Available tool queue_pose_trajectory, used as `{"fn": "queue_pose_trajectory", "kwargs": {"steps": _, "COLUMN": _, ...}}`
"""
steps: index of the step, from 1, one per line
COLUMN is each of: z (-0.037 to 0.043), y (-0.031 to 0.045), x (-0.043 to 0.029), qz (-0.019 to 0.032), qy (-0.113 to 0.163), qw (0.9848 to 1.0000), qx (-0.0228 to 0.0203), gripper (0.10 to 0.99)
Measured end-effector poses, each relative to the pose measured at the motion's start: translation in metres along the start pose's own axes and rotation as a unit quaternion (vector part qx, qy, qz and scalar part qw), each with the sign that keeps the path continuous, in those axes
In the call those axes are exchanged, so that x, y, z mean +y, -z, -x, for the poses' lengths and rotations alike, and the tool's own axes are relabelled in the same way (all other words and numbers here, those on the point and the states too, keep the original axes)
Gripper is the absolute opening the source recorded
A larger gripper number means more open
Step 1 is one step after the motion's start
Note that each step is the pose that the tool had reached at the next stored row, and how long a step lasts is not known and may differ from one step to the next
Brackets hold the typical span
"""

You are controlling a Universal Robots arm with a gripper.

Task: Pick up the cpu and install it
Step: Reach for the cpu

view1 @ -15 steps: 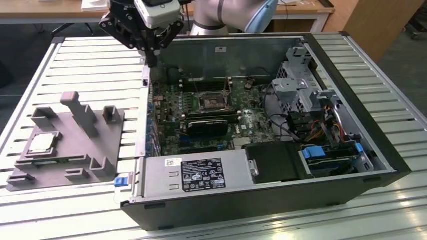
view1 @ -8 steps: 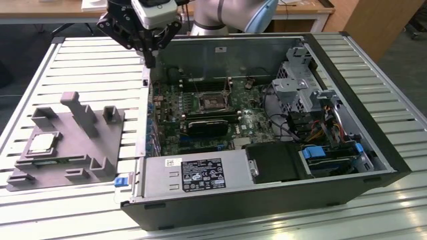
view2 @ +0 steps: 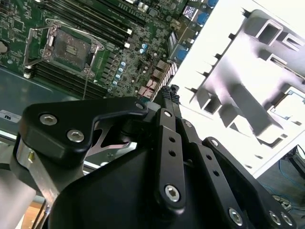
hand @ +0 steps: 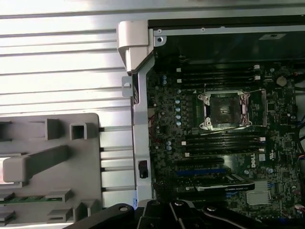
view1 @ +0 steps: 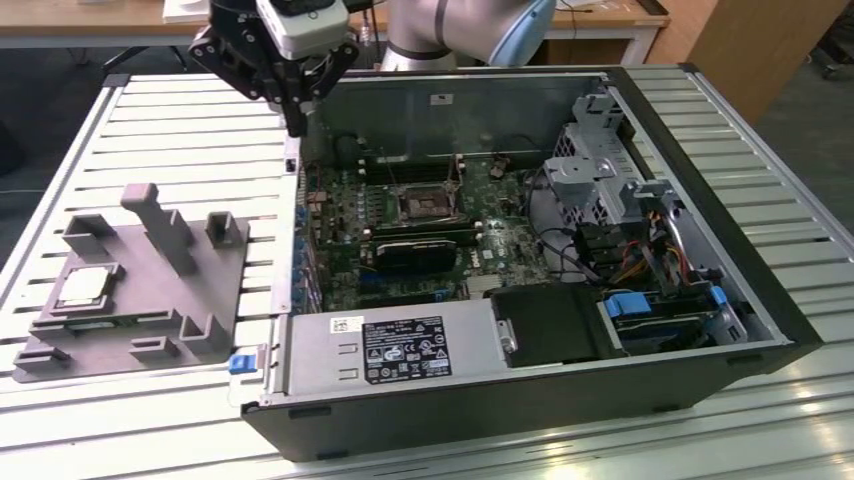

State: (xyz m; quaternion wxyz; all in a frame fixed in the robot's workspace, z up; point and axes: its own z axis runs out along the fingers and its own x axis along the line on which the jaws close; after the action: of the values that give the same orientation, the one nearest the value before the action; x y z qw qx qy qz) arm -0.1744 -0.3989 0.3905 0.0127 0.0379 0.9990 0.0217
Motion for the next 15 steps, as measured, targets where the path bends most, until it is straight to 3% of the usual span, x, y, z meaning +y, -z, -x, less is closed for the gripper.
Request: {"fn": "queue_pose_trajectory", "kwargs": {"steps": 15, "z": -0.0069, "y": -0.0008, "x": -0.0006, "qz": -0.0001, "qy": 0.000, "qw": 1.0000, "qx": 0.0002, "gripper": 0.106}}
